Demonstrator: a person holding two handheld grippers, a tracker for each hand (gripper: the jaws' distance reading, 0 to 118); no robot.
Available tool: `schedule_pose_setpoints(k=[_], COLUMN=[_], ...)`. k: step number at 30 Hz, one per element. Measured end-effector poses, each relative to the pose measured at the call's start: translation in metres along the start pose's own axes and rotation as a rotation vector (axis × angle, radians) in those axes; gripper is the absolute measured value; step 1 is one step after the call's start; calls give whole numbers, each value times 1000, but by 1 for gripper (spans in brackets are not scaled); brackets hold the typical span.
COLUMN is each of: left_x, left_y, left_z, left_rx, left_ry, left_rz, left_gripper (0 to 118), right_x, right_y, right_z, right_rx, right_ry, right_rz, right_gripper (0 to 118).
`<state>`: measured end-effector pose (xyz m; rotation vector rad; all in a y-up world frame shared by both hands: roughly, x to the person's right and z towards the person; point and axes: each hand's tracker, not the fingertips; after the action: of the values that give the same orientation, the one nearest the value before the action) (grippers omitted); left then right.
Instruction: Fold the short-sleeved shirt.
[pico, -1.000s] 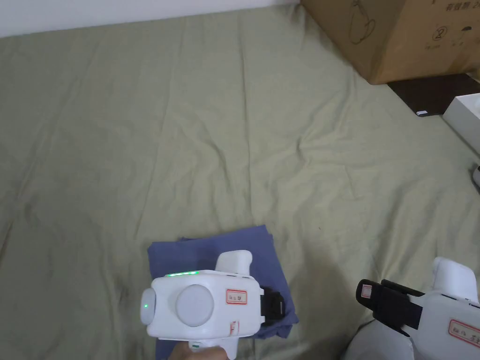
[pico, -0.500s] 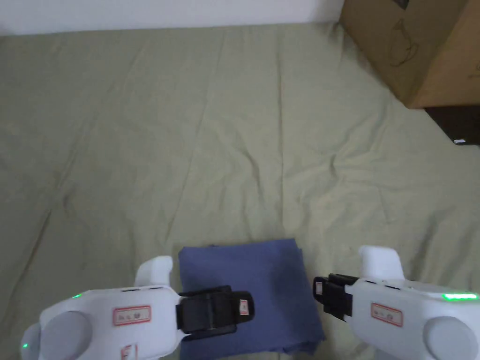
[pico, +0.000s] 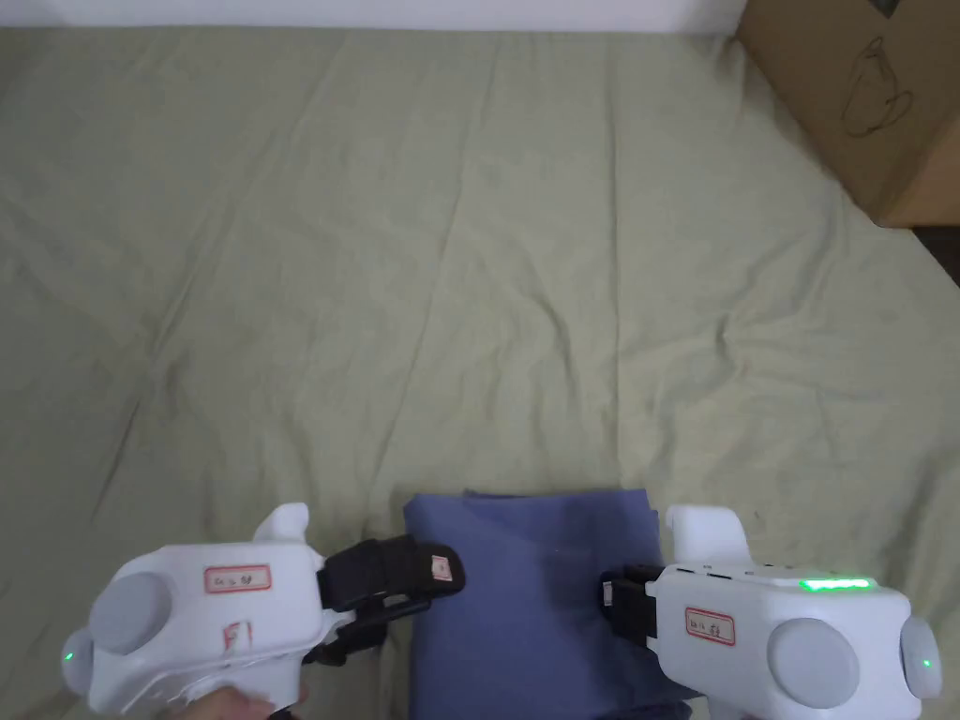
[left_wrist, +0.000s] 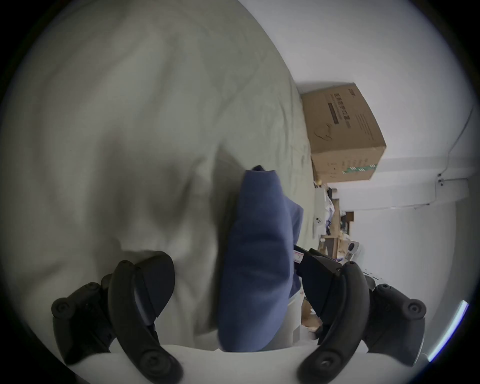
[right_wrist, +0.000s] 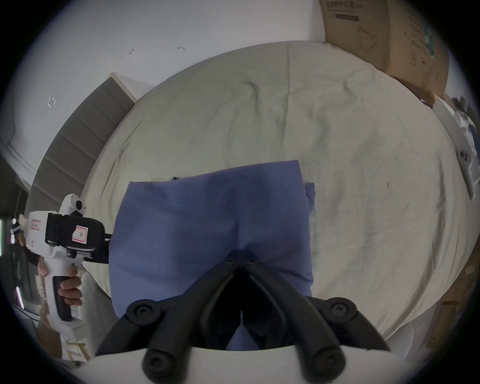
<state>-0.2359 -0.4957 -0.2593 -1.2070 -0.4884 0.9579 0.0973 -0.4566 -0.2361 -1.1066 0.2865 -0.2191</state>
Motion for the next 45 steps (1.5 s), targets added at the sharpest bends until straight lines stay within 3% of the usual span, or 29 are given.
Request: schedule_pose_setpoints(k=[10, 11, 12, 13, 15, 18, 21, 31, 37, 39, 42, 43, 45], left_x=[0, -2, -5, -12, -24, -19, -33, -100, -126, -132, -141, -138, -128], left_y=[10, 10, 9, 8, 11, 13, 29, 117, 150, 158, 163, 161, 151], left_z=[-26, -22, -20, -20, -12, 12, 58, 263, 332, 345, 351, 349, 341], left_rx=[-110, -86, -76, -96, -100, -98, -88, 74, 103, 107, 101, 110, 145], left_ry=[-132, -66, 30, -8, -155, -88, -3, 580, 945, 1020, 1080, 1139, 1198], left_rz=[-14, -45, -52, -33, 35, -94, -152, -151, -208, -150, -176, -163, -219], left_gripper=[99, 81, 52, 27, 26, 26, 25, 25, 25, 25, 25, 32, 74], right_x=[-5, -6, -6, -7, -12, -22, -32, -55, -72, -77, -82, -84, -85], right_y=[1, 1, 2, 3, 5, 8, 13, 15, 11, 12, 16, 17, 19], right_z=[0, 1, 2, 4, 7, 25, 48, 39, 23, 19, 15, 15, 16], right_rx=[-4, -4, -4, -3, 5, 66, 136, 112, 52, 44, 37, 38, 41], right_ry=[-25, -27, -29, -8, -9, -15, 55, 24, 23, 29, 31, 34, 50], right_rz=[6, 3, 0, -13, -36, -27, -34, 3, 38, 47, 59, 60, 65], right_gripper=[0, 0, 0, 0, 0, 0, 0, 0, 0, 0, 0, 0, 0])
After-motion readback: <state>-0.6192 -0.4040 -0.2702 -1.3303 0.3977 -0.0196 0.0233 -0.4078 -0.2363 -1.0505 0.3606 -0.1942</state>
